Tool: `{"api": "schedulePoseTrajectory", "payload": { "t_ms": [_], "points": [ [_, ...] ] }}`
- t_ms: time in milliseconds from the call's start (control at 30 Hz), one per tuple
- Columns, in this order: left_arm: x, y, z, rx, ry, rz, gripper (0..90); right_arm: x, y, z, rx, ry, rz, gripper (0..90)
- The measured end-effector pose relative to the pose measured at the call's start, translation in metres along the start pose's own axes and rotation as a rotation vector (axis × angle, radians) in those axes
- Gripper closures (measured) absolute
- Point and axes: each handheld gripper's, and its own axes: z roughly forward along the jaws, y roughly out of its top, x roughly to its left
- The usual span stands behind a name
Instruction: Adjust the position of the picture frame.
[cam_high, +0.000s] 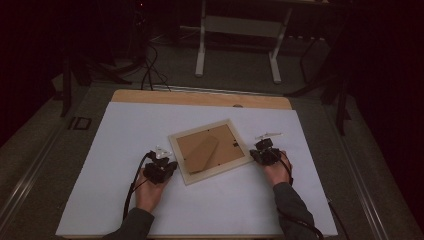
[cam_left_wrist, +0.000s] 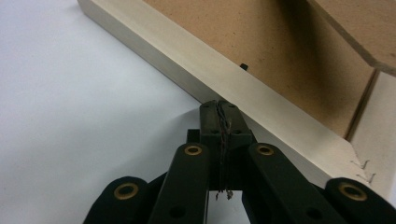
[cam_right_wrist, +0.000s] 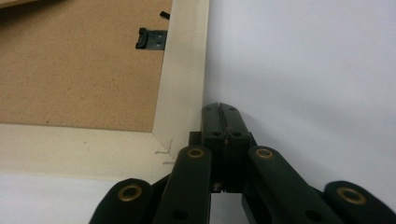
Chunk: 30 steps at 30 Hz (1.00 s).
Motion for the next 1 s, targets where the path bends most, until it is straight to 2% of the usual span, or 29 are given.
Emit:
{"api": "schedulePoseTrajectory", "payload": {
  "t_ms": [200, 433, 600, 867, 1000],
  "points": [
    [0.000, 0.000, 0.000, 0.003, -0.003, -0.008, 90.0, 0.005, -0.009, -0.007, 0.000, -0.001, 0.000, 90.0],
    [0.002, 0.001, -0.002, 0.016, -0.017, -0.026, 90.0, 0.009, -0.023, -0.016, -0.005, 0.016, 0.022, 90.0],
    [0.001, 0.000, -0.003, 0.030, -0.026, -0.022, 90.0, 0.008, -0.022, -0.016, -0.004, 0.023, 0.025, 90.0],
    [0.000, 0.003, -0.003, 0.047, -0.021, -0.036, 90.0, 0.007, -0.013, -0.008, -0.006, 0.015, 0.081, 90.0],
    [0.002, 0.008, 0.000, 0.065, -0.021, -0.019, 90.0, 0.008, -0.016, -0.011, -0.008, 0.011, 0.112, 90.0]
  ]
}}
